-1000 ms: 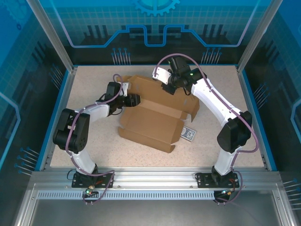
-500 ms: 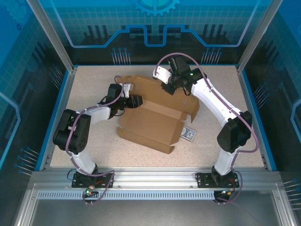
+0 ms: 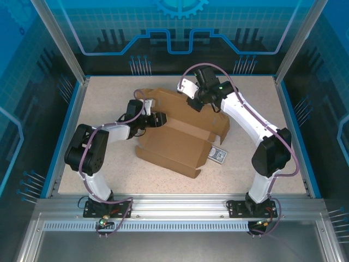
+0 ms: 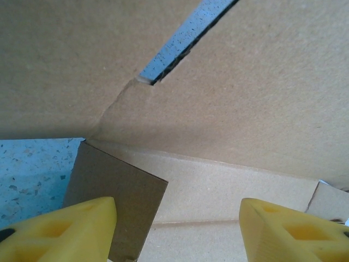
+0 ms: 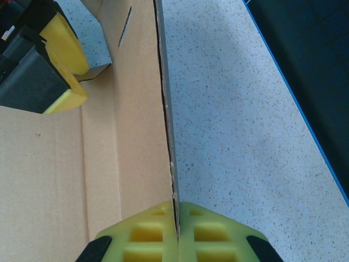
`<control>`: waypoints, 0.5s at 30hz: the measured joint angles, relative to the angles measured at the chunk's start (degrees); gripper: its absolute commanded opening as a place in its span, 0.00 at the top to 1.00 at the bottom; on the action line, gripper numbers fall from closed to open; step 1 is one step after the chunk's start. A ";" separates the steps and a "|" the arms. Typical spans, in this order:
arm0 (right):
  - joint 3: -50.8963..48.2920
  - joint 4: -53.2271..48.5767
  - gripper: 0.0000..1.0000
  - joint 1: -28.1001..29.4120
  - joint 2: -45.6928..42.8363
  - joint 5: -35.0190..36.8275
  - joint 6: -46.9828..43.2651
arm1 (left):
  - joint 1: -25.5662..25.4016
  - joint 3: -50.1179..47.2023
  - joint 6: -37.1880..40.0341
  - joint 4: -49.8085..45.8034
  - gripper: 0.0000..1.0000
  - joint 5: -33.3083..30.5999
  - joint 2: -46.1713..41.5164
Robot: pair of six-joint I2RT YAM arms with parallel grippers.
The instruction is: Fold the paper box
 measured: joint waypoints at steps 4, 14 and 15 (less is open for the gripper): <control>-0.44 0.74 0.99 0.00 0.00 0.92 -0.02 | 0.02 -1.14 -0.04 0.17 0.33 -0.04 -1.09; -1.09 1.73 0.99 -0.02 0.00 1.55 -0.02 | 3.08 -4.07 -0.04 -1.49 0.29 0.02 -13.20; -1.09 1.79 0.99 -0.02 0.00 1.57 -0.02 | 3.69 -4.07 -0.09 -1.53 0.29 0.20 -14.58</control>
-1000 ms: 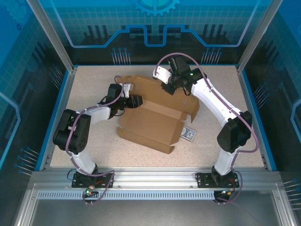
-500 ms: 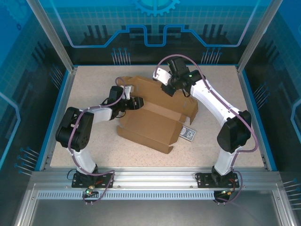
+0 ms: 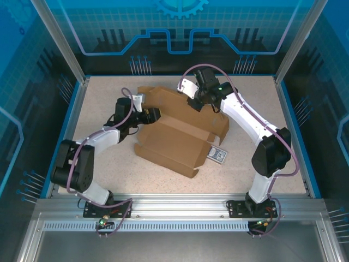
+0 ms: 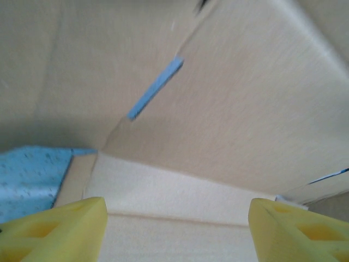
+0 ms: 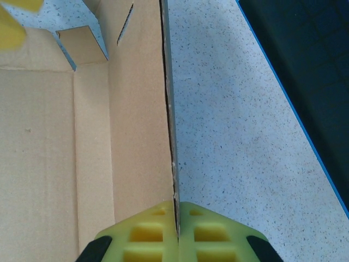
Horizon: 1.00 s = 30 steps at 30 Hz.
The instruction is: Fold the paper box
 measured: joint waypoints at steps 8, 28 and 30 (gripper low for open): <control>0.00 0.00 0.99 0.00 0.02 0.00 -0.02 | 1.86 3.61 0.07 -3.43 0.24 2.19 -3.80; 0.00 -0.02 0.99 0.39 0.02 0.42 -0.02 | 1.92 17.07 -0.50 -7.34 0.36 7.32 4.22; 0.00 -0.02 0.99 0.44 0.13 0.44 -0.02 | 1.92 17.07 -0.98 -7.15 0.38 8.35 4.22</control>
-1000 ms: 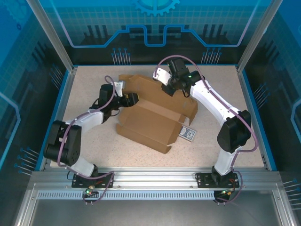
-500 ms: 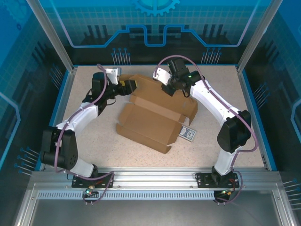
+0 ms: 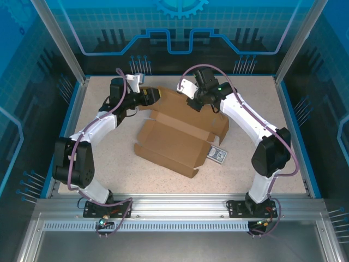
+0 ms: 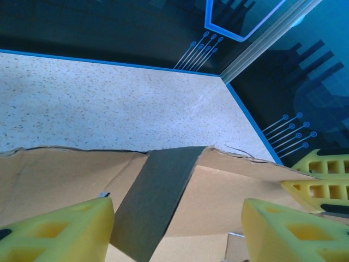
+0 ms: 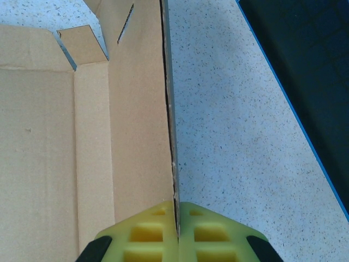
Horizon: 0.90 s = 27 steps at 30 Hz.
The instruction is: Fold the paper box
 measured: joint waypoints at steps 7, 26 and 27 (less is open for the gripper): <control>0.00 0.04 0.99 0.74 1.20 0.72 0.11 | -0.48 0.00 -0.72 0.94 0.39 2.62 0.31; 0.02 0.55 1.00 1.38 2.27 4.44 -0.35 | -2.05 -0.63 -3.28 2.62 0.31 3.02 3.41; 0.02 0.63 1.00 1.38 2.27 4.81 -0.68 | -1.97 -1.05 -3.17 2.49 0.31 2.69 3.02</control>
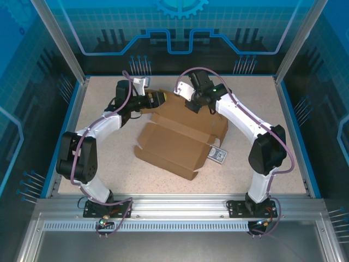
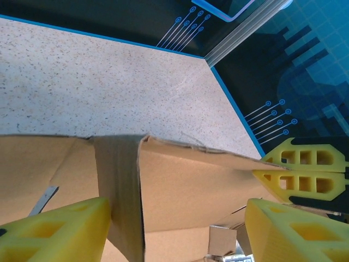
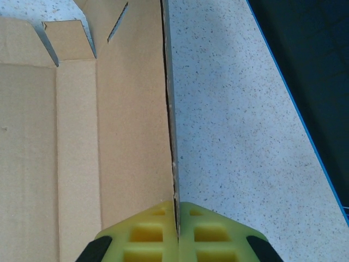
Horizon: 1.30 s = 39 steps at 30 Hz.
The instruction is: Fold the paper box
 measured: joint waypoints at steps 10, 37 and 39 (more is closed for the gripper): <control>0.00 1.46 1.00 0.17 0.00 4.26 -4.07 | 3.02 -4.92 0.46 -2.82 0.24 -5.20 -5.99; -23.76 40.46 1.00 4.48 0.46 22.49 -26.14 | 13.18 -2.16 -3.28 -15.08 0.19 -23.76 -1.33; -24.17 42.53 1.00 4.72 0.46 22.77 -27.36 | 13.20 -0.61 -3.17 -16.02 0.20 -23.78 0.33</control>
